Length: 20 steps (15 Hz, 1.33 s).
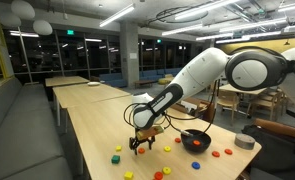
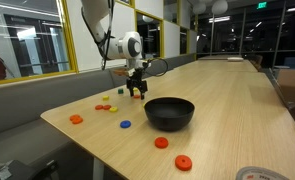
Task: Pick up some of the objects on the table and put them in the bowl
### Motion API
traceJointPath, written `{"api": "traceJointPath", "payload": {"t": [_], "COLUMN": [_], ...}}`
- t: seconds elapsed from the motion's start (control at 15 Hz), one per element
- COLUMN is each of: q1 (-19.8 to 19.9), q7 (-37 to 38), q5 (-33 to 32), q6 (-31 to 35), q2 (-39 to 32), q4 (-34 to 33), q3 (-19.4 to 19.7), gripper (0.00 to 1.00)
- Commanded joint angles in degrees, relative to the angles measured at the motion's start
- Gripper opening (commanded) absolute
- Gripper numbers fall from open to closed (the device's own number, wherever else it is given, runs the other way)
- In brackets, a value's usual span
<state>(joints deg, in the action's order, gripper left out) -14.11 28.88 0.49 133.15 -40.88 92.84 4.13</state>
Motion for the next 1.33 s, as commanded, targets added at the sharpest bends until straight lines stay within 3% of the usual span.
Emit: {"api": "traceJointPath", "payload": {"t": [0.0, 0.4, 0.87, 1.27], "q1": [-0.54, -0.41, -0.86, 0.27], "q7": [1.76, 2.28, 6.22, 16.49], "q5": [-1.66, -1.73, -2.74, -6.27], "q6": [2.13, 2.21, 1.72, 2.41], "q2": [2.64, 4.27, 12.60, 27.24], "q4": [3.27, 4.56, 10.63, 24.13], "q3": [1.13, 1.59, 3.27, 4.08], "gripper": [0.66, 0.18, 0.18, 0.18]}}
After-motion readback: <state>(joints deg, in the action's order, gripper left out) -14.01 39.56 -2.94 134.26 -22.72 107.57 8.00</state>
